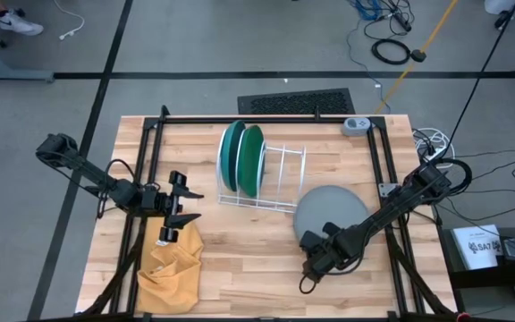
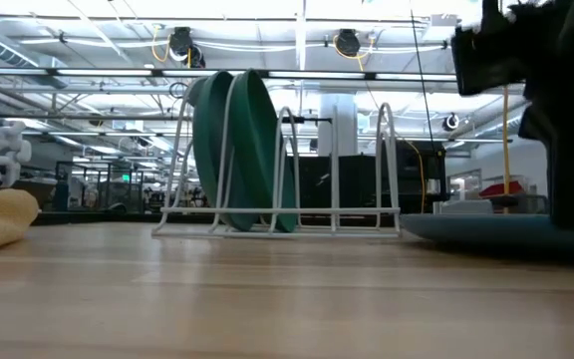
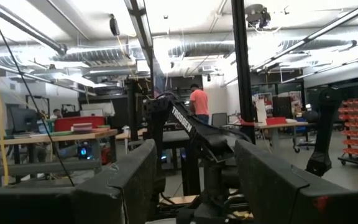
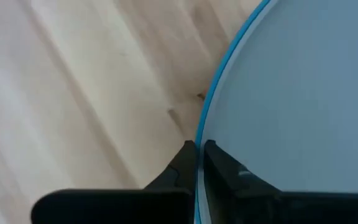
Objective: Sort dishes
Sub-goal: Put the gray plate in the white dish rack
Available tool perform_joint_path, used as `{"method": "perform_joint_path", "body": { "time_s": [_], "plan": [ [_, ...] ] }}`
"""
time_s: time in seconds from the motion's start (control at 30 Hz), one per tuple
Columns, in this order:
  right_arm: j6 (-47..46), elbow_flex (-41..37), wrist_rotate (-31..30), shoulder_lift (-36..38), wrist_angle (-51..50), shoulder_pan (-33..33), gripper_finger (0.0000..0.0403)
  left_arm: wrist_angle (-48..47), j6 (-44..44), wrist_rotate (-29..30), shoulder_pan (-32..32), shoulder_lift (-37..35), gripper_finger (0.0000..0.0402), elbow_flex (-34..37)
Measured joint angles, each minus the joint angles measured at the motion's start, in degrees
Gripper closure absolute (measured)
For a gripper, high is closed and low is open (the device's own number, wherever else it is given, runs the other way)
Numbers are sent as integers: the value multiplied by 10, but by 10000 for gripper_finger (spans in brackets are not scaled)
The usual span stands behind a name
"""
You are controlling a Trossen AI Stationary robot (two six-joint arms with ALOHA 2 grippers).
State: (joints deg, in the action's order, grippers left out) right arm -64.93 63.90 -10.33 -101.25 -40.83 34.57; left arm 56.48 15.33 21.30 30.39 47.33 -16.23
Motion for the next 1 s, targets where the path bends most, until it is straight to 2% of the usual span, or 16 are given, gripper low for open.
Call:
{"method": "perform_joint_path", "body": {
  "time_s": [0.23,0.4,0.53,0.67,0.87,1.0],
  "plan": [
    [34,52,-1,1,-79,2,382,0,0,0,0,0,185,0],
    [70,83,-2,2,-80,2,366,1,-1,0,0,0,185,0],
    [89,106,3,2,-83,5,393,1,-1,0,0,0,185,0],
    [108,125,-2,2,-83,9,401,1,-1,0,0,0,185,0],
    [136,167,-2,3,-86,16,402,1,-1,0,0,0,185,0],
    [117,170,-19,2,-108,15,403,1,-1,0,0,0,185,0]
  ]
}}
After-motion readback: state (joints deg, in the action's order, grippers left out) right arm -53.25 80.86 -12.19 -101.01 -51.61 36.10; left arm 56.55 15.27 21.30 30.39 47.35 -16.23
